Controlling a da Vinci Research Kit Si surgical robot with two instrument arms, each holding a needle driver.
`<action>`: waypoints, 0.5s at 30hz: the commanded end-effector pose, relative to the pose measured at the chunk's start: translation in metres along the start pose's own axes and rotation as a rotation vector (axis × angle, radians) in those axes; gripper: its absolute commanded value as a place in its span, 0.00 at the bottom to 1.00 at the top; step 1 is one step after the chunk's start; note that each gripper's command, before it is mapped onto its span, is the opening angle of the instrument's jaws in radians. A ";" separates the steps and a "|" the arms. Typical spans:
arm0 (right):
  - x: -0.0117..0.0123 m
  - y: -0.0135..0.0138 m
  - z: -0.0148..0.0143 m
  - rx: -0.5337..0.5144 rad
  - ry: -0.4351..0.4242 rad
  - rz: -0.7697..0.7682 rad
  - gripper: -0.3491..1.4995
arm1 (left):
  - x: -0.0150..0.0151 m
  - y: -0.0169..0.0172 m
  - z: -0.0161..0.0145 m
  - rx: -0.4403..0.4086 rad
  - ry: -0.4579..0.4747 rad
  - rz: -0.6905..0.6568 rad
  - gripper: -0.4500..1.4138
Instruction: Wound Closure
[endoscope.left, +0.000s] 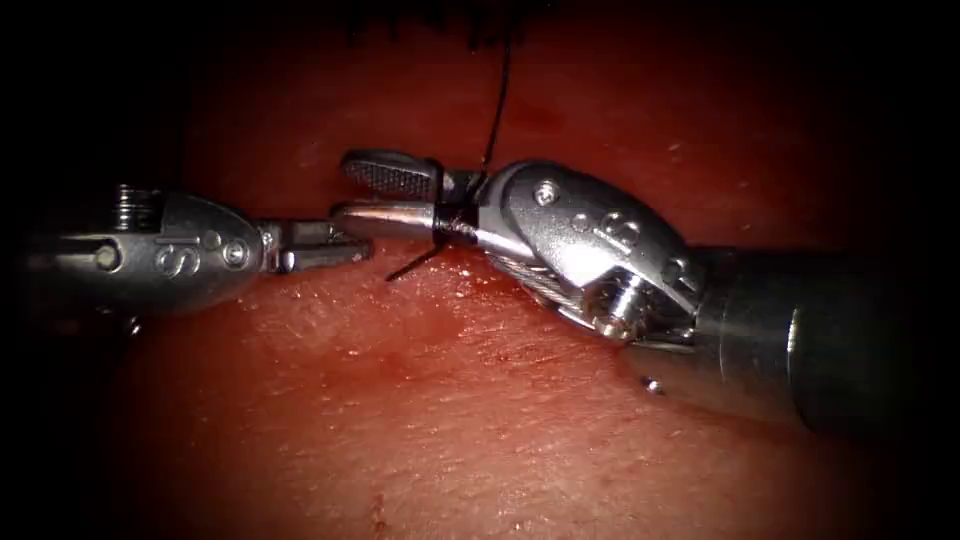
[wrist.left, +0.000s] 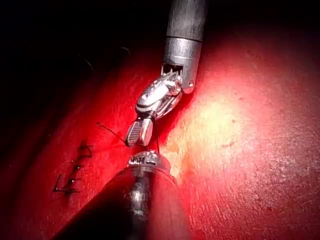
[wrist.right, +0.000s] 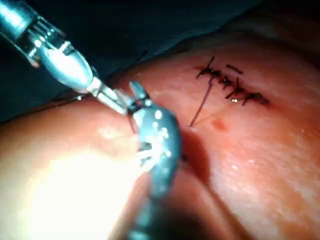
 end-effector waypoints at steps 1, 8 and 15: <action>-0.0005 0.0001 0.0005 -0.019 0.000 0.000 0.32 | 0.0000 0.0002 0.0009 0.001 0.003 0.002 0.00; -0.0005 0.0000 0.0005 -0.035 -0.001 0.002 0.50 | 0.0007 -0.0004 0.0006 0.010 -0.003 -0.012 0.00; 0.0000 0.0006 0.0004 -0.082 0.010 0.004 0.60 | 0.0025 -0.0011 0.0017 0.033 0.005 -0.031 0.00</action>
